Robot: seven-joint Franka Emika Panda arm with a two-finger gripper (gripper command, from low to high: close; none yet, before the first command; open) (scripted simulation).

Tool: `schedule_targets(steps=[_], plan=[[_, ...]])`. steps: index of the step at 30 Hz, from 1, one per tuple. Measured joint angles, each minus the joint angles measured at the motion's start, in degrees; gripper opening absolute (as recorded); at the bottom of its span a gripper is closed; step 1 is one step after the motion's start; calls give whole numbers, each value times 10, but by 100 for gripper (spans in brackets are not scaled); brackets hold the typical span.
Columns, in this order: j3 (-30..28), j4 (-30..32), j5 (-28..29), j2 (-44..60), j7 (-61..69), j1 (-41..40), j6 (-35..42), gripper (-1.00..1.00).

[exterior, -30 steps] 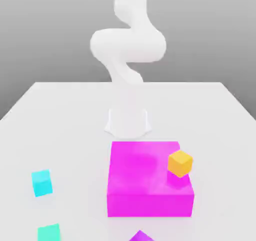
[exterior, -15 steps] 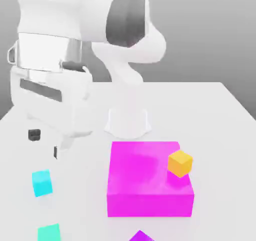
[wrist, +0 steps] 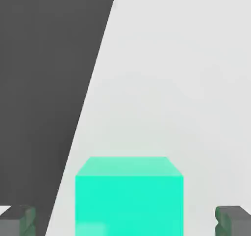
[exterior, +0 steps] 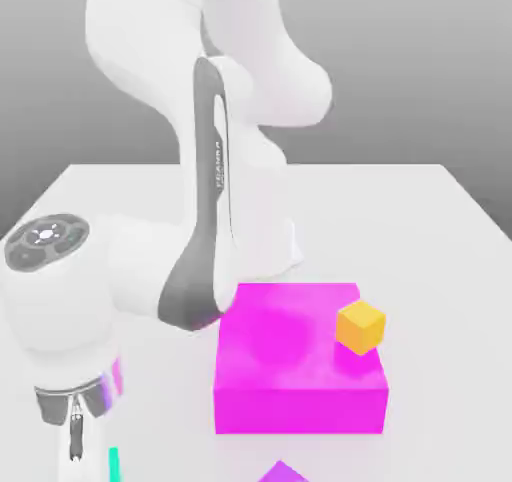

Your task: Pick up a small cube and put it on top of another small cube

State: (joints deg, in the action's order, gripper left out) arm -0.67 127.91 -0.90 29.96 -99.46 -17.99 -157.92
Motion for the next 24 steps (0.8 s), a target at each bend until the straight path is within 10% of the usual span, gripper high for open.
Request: schedule_targets(steps=[24], plan=[[114,199,-70,-369,-104,156,159,-100]])
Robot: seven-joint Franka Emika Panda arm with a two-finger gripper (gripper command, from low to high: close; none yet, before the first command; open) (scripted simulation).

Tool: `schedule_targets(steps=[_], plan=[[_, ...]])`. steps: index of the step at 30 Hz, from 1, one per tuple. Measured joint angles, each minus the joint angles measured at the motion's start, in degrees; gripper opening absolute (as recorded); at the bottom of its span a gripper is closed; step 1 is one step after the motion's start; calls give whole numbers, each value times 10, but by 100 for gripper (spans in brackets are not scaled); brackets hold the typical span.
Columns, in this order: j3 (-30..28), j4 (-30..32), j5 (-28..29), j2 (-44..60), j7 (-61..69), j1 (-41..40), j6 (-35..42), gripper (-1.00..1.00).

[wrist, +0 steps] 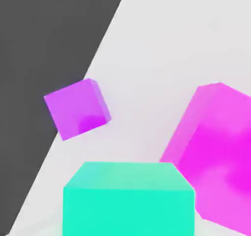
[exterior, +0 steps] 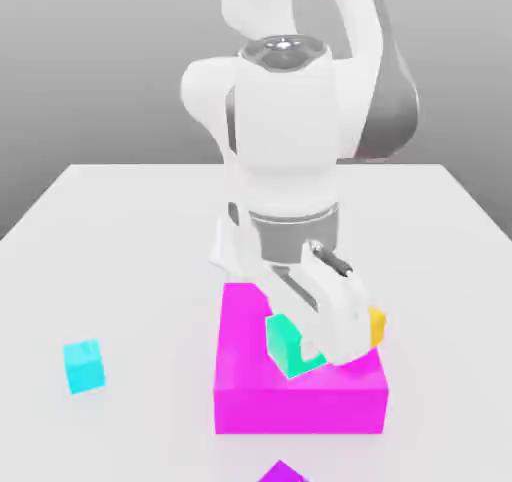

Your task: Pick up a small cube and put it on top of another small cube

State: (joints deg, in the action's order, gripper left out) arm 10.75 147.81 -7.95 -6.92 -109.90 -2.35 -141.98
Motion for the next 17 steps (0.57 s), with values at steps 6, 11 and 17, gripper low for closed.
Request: schedule_targets(steps=[6,11,17], plan=[[53,79,-18,-109,-54,50,32,-100],[85,123,-12,-108,-88,64,-10,-100],[97,139,0,-45,-100,57,-89,100]])
